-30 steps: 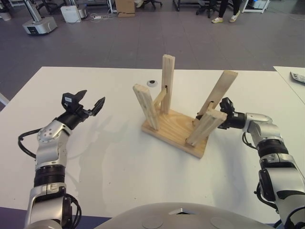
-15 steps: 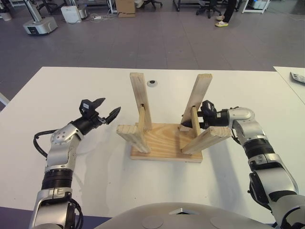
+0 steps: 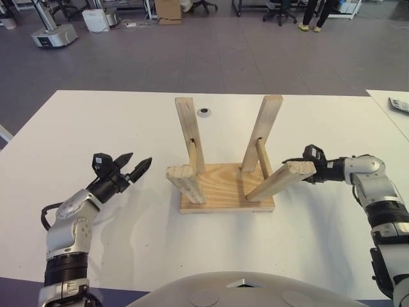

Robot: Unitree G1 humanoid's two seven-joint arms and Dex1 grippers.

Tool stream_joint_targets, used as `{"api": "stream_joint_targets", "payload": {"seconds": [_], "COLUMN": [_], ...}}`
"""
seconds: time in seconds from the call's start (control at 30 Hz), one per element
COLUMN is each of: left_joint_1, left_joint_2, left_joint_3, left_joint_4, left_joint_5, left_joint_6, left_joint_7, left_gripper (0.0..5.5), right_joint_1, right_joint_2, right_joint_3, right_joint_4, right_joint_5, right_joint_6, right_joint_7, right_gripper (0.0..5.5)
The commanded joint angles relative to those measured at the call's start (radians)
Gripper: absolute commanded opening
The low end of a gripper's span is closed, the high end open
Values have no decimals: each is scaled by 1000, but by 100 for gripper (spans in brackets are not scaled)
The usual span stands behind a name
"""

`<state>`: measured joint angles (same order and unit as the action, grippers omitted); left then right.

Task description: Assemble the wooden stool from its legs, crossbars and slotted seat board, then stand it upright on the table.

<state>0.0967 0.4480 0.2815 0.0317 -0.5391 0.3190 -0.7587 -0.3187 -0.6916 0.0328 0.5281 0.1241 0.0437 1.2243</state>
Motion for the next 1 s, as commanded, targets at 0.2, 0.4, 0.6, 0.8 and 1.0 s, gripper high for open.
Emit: {"api": "stream_joint_targets", "payload": {"seconds": [0.2, 0.4, 0.6, 0.8, 1.0], "left_joint_1": [145, 141, 121, 134, 112], "left_joint_2": [93, 94, 99, 138, 106], "left_joint_3": [-114, -203, -228, -227, -266], "left_joint_4": [-54, -92, -56, 1, -10], "left_joint_5": [144, 153, 164, 190, 190], "left_joint_6": [-108, -111, -138, -190, -185], "left_joint_7": [-115, -180, -203, -253, -253], "left_gripper": [286, 168, 72, 2, 2], "right_joint_1": [362, 394, 347, 336, 326], "right_joint_2": [-19, -15, 13, 16, 12], "right_joint_3": [-16, -11, 13, 22, 27], "right_joint_4": [-361, -431, -428, -424, -420], "right_joint_5": [121, 157, 158, 156, 157], "right_joint_6": [100, 130, 151, 150, 150], "right_joint_7": [7, 4, -14, -18, -8], "right_gripper": [25, 0, 0, 0, 0]}}
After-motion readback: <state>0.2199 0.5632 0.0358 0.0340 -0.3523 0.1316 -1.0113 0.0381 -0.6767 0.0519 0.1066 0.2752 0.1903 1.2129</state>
